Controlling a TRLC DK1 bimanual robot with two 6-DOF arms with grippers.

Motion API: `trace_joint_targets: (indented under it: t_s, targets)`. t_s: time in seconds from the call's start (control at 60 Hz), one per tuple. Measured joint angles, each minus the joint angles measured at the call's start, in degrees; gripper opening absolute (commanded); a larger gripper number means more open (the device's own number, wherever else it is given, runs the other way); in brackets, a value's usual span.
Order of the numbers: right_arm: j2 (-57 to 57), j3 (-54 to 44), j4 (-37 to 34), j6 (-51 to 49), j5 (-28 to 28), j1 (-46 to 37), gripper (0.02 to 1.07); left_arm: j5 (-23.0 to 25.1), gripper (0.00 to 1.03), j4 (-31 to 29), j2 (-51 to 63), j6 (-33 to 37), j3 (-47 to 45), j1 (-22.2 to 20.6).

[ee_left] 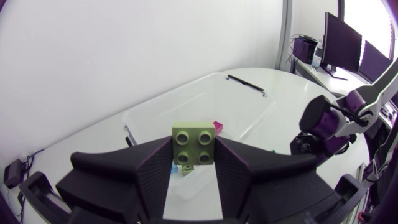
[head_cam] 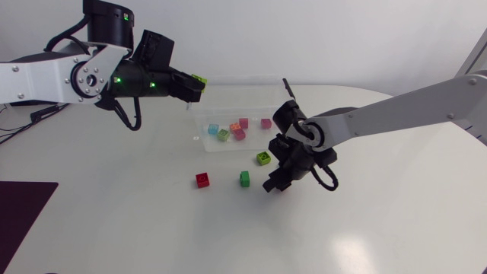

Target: Pick up the duplo bricks and place them in the container

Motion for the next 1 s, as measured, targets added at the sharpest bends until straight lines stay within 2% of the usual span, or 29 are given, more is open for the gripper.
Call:
trace_joint_targets:
  t_s: [0.067, 0.15, 0.183, 0.25, 0.267, 0.283, 0.3, 0.35, 0.483, 0.733, 0.9, 1.0]
  targets:
    - [-4.5, -0.6, -1.8, 0.0, 0.5, 0.0, 0.26, -1.6, 0.17, 1.2, 2.9, -2.2, 2.4, -0.4]
    - [-9.6, -0.6, -3.8, 0.0, 0.5, -0.5, 0.26, -3.0, 0.31, 4.3, 6.1, -4.2, 4.6, -1.2]
    - [-11.1, -0.5, -4.5, -0.1, 0.6, -0.9, 0.26, -3.4, 0.39, 5.5, 6.9, -4.7, 5.1, -1.4]
    - [-13.9, 0.2, -6.6, -0.5, 0.7, -2.1, 0.26, -4.9, 0.61, 8.1, 9.1, -5.6, 6.5, -1.8]
    - [-14.3, 0.4, -6.8, -0.5, 0.7, -2.2, 0.26, -5.2, 0.7, 8.2, 9.4, -5.7, 6.8, -1.8]
    - [-14.9, 1.2, -7.5, -0.5, 0.7, -2.7, 0.26, -6.2, 0.72, 8.5, 10.3, -5.7, 7.5, -1.9]
    - [-15.2, 1.7, -7.9, -0.5, 0.7, -2.8, 0.26, -6.4, 0.8, 8.7, 10.7, -5.7, 7.8, -1.9]
    - [-15.7, 3.3, -9.1, -0.5, 0.6, -3.4, 0.26, -7.3, 0.9, 8.7, 11.6, -5.9, 8.5, -2.1]
    - [-15.9, 9.7, -11.0, -1.4, 0.6, -3.8, 0.27, -7.7, 0.98, 7.3, 11.8, -5.9, 8.7, -2.3]
    - [-13.0, 21.9, -12.5, -1.3, 0.4, -3.9, 0.27, -7.6, 0.98, -0.7, 5.9, -3.3, 5.6, -2.3]
    - [-8.0, 29.5, -11.8, -1.3, -0.2, -4.2, 0.27, -5.4, 0.98, -9.3, -1.3, 2.5, 1.5, -2.3]
    - [-5.3, 32.9, -8.3, -1.3, -0.7, -4.2, 0.27, -4.1, 0.98, -14.0, -3.5, 7.4, -2.1, -2.2]
